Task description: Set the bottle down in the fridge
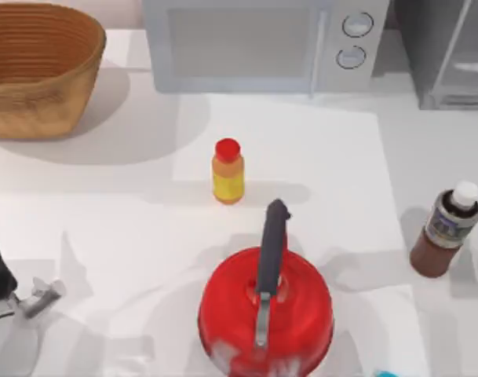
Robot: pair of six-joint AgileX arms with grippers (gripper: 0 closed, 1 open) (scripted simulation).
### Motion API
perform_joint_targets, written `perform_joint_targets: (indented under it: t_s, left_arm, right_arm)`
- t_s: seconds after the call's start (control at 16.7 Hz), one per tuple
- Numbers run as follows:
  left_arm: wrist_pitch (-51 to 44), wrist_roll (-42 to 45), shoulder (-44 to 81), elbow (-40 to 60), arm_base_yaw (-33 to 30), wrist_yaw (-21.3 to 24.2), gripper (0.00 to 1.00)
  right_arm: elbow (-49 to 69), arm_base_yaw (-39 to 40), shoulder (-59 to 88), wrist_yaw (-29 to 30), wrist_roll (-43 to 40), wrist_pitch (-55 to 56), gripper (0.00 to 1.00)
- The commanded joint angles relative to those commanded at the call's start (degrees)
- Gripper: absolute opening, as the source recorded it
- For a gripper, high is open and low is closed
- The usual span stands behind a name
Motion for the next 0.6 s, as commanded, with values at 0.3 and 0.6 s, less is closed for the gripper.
perform_joint_targets:
  t_s: [0.3, 0.6]
  left_arm:
    - [0.0, 0.0, 0.0, 0.0, 0.0, 0.0, 1.00]
    - [0.0, 0.0, 0.0, 0.0, 0.0, 0.0, 1.00]
  right_arm:
    - [0.0, -0.7, 3.8, -3.3, -1.3, 3.4, 1.00]
    - [0.2, -3.9, 21.9, -17.2, -6.4, 17.5, 1.00]
